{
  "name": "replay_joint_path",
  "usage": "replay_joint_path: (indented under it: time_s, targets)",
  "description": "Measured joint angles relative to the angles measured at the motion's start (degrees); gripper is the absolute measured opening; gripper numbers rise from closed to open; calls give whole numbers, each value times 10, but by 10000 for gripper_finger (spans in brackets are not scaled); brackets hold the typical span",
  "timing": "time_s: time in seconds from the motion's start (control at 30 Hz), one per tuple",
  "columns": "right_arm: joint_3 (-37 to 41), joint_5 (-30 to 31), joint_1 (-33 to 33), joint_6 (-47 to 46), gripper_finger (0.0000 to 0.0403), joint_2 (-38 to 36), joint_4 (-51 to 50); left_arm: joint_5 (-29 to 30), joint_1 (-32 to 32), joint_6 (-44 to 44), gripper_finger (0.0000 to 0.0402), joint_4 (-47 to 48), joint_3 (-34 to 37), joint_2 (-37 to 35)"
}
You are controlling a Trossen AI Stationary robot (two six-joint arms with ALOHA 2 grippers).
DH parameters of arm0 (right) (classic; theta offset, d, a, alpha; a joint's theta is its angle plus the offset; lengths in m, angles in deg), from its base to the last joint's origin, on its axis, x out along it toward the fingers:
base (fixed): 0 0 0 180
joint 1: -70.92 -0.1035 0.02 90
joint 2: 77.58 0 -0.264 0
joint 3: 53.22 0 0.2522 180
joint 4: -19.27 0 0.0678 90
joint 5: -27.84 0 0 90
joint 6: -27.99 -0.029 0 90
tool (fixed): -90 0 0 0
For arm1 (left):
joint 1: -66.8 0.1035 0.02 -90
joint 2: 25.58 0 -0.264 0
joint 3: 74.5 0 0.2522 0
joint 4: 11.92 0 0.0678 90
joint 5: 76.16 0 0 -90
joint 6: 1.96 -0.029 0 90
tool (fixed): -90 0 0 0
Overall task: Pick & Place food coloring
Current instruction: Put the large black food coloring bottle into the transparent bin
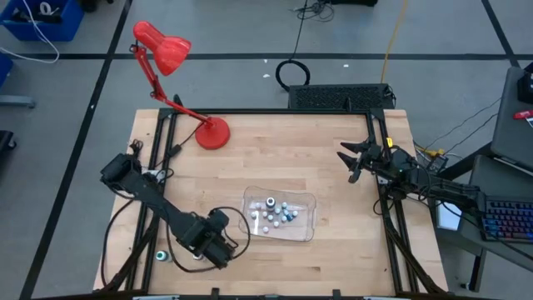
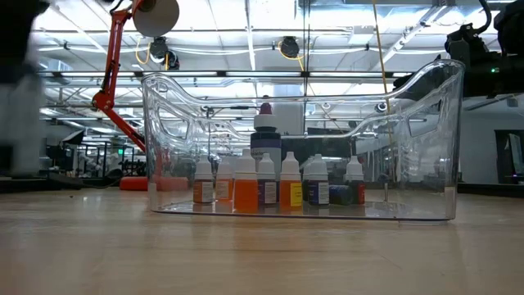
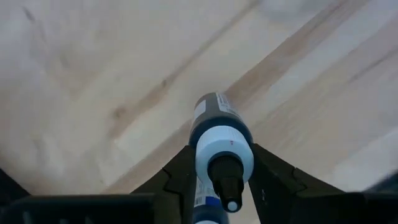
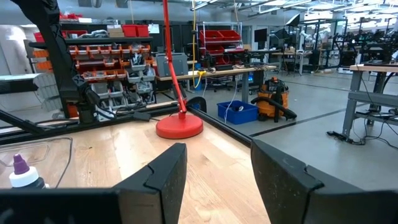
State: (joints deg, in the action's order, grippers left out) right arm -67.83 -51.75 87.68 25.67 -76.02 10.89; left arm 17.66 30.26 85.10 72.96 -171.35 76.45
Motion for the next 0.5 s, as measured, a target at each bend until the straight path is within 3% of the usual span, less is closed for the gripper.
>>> replay_joint_path:
  time_s: [0.23, 0.5]
  targets:
    - [0, 0, 0, 0, 167, 0, 0, 61, 35, -75, 120, 86, -108, -29]
    - [0, 0, 0, 0, 167, 0, 0, 68, 121, -241, 120, 134, -227, -30]
